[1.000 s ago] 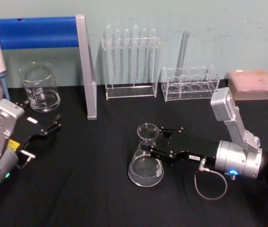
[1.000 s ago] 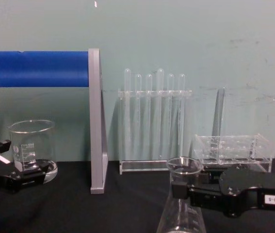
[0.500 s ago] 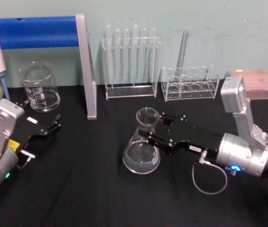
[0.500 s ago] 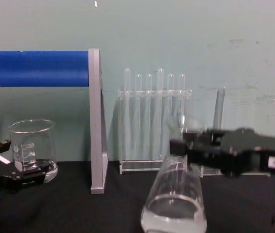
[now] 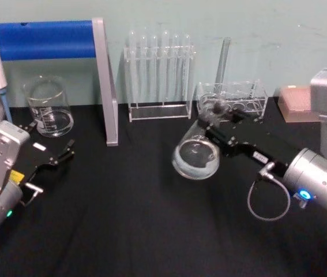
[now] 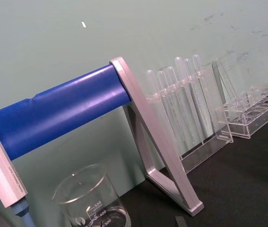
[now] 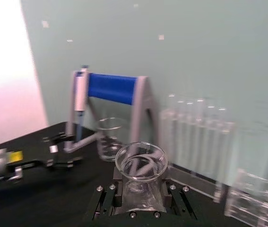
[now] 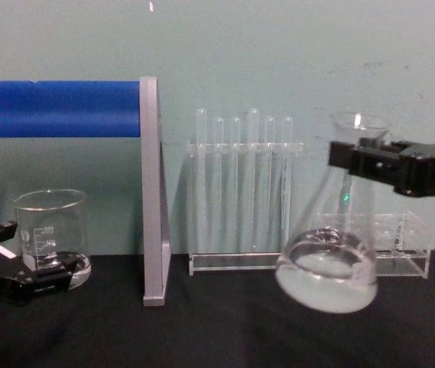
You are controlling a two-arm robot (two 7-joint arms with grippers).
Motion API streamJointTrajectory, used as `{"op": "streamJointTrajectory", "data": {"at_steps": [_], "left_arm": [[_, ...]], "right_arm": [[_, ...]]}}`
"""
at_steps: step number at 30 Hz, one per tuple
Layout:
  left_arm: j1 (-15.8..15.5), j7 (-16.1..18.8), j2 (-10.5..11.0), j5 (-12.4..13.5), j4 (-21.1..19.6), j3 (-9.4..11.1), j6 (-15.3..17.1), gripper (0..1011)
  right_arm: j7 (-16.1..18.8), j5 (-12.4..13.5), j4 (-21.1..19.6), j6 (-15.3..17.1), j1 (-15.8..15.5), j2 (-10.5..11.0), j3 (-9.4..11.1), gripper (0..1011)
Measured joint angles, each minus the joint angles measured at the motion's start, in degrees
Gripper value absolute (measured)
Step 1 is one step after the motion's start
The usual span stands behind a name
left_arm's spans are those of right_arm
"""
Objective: Grasp the erlenmeyer flask with one hand, shake it three times, then place it back.
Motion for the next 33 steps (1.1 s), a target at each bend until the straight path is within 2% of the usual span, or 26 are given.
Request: {"op": "streamJointTrajectory", "data": {"at_steps": [5, 9, 15, 24, 28, 33], "left_arm": [[0.0, 0.0, 0.0, 0.0, 0.0, 0.0, 0.0, 1001], [0.0, 0.0, 0.0, 0.0, 0.0, 0.0, 0.0, 1001], [0.0, 0.0, 0.0, 0.0, 0.0, 0.0, 0.0, 1001], [0.0, 0.0, 0.0, 0.0, 0.0, 0.0, 0.0, 1001], [0.0, 0.0, 0.0, 0.0, 0.0, 0.0, 0.0, 1001], [0.0, 0.0, 0.0, 0.0, 0.0, 0.0, 0.0, 1001]], "right_arm": [[-5.12, -1.91, -1.17, 1.23, -1.77, -1.14, 2.17, 447], [-7.73, -3.0, -1.37, 1.98, -2.64, -2.03, 3.47, 447], [-9.06, -4.55, -1.51, 2.3, -3.23, -3.01, 4.37, 447], [-6.15, -6.3, -1.21, 1.61, -2.45, -3.7, 3.68, 447], [-4.19, -7.16, -0.73, 1.25, -1.42, -4.41, 2.43, 447], [0.12, -8.11, 0.31, 1.06, 0.59, -5.76, -0.57, 447]]}}
